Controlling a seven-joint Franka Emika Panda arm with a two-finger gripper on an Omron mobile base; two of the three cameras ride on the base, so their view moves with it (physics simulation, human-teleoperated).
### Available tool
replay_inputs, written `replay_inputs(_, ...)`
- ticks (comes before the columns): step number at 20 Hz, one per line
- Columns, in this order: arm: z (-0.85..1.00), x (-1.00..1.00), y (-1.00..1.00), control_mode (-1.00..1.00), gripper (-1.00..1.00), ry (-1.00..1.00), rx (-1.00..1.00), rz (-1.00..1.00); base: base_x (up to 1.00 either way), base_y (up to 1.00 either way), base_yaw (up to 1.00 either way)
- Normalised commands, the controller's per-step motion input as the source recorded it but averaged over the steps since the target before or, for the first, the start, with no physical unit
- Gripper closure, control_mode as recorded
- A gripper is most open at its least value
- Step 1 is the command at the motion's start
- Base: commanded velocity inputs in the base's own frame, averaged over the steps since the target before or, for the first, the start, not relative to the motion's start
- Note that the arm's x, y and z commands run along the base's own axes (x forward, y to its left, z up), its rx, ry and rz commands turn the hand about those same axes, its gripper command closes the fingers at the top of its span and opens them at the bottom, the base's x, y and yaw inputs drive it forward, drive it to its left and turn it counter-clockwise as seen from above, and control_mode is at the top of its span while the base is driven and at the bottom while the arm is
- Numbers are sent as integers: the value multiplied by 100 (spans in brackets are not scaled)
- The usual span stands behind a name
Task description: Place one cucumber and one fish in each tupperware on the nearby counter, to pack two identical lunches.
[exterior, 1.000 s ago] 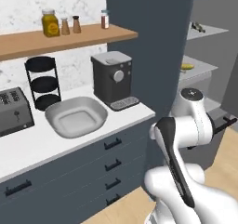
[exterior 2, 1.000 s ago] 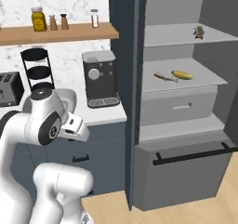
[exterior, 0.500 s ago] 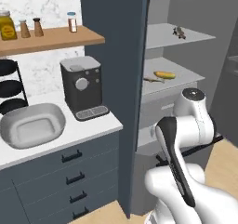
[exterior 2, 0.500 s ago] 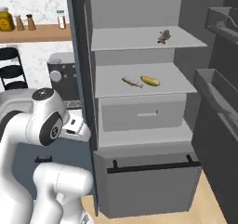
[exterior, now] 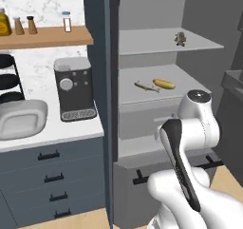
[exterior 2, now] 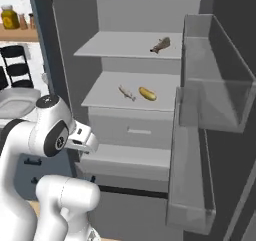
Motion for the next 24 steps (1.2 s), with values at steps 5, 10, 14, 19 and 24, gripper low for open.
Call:
replay_inputs(5,0,0,0,100,-100,0,0,0,14,-49,21)
replay_inputs(10,0,0,0,100,-100,0,0,0,10,9,-16)
replay_inputs(14,0,0,0,100,-100,0,0,0,55,2,-38)
replay_inputs(19,0,0,0,100,-100,0,0,0,48,5,-39)
replay_inputs(24,0,0,0,100,-100,0,0,0,27,31,-19)
